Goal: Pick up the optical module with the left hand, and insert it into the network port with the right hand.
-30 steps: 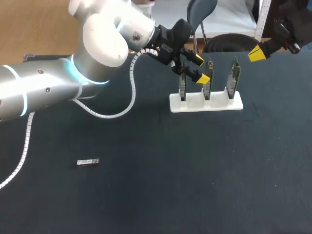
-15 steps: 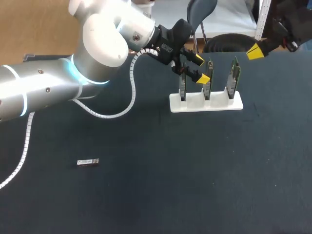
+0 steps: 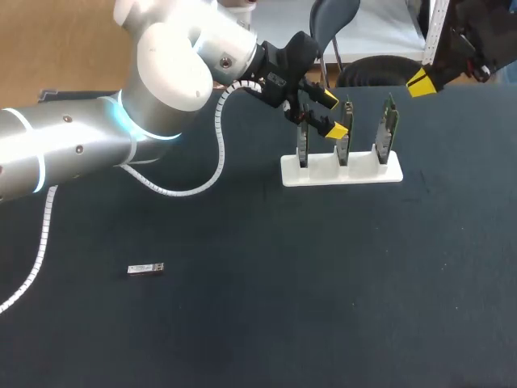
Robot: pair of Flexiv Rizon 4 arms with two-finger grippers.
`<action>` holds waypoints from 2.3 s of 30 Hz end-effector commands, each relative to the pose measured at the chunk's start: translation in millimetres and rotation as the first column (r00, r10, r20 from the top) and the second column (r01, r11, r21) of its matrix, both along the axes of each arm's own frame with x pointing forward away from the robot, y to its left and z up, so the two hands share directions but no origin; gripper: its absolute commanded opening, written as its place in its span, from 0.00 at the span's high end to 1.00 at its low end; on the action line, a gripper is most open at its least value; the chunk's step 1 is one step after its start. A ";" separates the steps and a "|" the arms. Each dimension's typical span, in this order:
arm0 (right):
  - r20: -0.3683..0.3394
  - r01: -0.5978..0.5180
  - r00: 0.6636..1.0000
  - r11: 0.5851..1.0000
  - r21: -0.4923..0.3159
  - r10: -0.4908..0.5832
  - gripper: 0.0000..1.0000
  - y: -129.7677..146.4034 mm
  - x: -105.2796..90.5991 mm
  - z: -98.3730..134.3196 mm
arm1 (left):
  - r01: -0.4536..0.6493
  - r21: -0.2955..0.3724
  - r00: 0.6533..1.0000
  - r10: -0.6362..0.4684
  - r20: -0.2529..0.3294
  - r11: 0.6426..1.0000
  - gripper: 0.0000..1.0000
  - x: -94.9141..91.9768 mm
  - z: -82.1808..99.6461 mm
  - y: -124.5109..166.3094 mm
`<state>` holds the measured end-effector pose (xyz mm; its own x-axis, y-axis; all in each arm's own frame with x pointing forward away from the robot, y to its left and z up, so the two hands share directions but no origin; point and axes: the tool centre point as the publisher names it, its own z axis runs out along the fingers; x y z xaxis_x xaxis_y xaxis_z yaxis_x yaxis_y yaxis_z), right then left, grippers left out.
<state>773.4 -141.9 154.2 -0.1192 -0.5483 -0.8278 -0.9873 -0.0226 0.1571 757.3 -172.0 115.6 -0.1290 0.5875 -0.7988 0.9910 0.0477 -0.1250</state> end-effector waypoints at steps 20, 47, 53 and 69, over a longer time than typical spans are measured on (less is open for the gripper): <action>0.000 0.001 1.000 1.000 -0.002 -0.001 0.00 0.4 -0.1 0.1 | 0.010 0.001 1.000 -0.010 0.015 1.000 0.00 2.1 6.5 -1.2; 0.000 0.001 1.000 1.000 -0.002 -0.001 0.00 0.4 -0.1 0.1 | -0.172 -0.037 0.916 0.174 0.361 0.984 0.00 7.2 123.4 90.3; 0.000 0.001 1.000 1.000 -0.002 -0.001 0.00 0.4 -0.1 0.1 | -0.276 0.080 0.882 0.219 0.417 0.958 0.00 -10.8 124.8 141.4; 0.000 0.001 1.000 1.000 -0.002 -0.001 0.00 0.4 -0.1 0.1 | -0.391 0.440 0.905 0.250 0.345 0.808 0.00 -84.7 67.9 266.0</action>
